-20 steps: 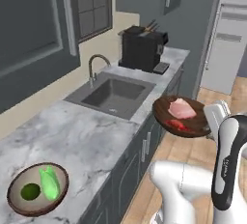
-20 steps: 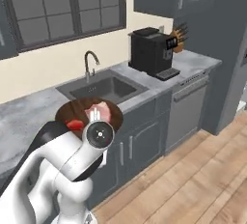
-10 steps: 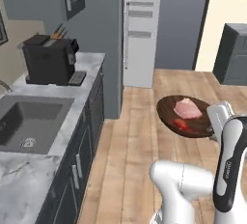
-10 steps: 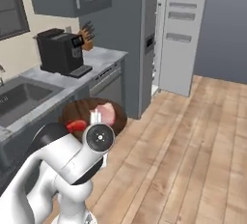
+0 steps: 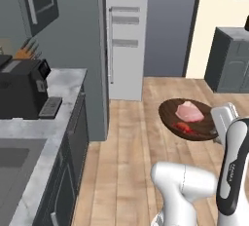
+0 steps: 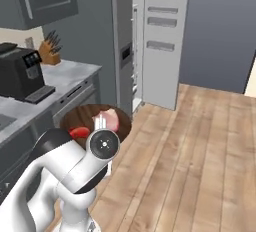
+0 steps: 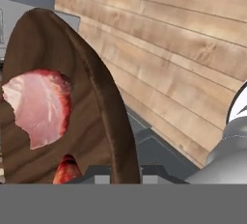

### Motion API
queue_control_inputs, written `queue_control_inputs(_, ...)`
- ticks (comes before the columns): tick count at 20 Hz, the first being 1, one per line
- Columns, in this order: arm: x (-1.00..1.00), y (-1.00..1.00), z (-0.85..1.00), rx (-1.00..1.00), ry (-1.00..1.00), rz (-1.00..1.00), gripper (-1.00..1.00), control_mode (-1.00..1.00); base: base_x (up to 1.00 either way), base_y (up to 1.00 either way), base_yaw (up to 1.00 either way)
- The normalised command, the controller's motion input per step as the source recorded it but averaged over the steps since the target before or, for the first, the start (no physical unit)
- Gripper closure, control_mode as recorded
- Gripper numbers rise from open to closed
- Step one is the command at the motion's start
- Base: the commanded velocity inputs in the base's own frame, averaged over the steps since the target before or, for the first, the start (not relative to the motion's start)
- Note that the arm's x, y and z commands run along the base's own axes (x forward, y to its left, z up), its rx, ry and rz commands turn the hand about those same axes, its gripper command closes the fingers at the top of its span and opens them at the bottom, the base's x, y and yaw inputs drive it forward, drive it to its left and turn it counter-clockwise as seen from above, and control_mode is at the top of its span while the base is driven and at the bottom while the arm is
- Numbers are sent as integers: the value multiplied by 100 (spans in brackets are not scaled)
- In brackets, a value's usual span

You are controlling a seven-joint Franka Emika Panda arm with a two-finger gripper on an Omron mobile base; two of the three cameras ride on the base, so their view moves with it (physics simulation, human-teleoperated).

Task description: Place the bowl with the lime and corn on the second highest shelf of the fridge. Place the bowl with the fish and steak on the top shelf of the fridge.

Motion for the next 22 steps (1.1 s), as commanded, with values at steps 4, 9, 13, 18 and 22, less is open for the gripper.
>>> queue_control_inputs(4,0,0,0,0,0,0,100,100,100,-11,-6)
queue_control_inputs(9,0,0,0,0,0,0,100,100,100,-48,-12)
queue_control_inputs(13,0,0,0,0,0,0,100,100,100,-62,-4)
queue_control_inputs(18,0,0,0,0,0,0,100,100,100,-74,-4)
queue_control_inputs(22,0,0,0,0,0,0,100,100,100,-71,0)
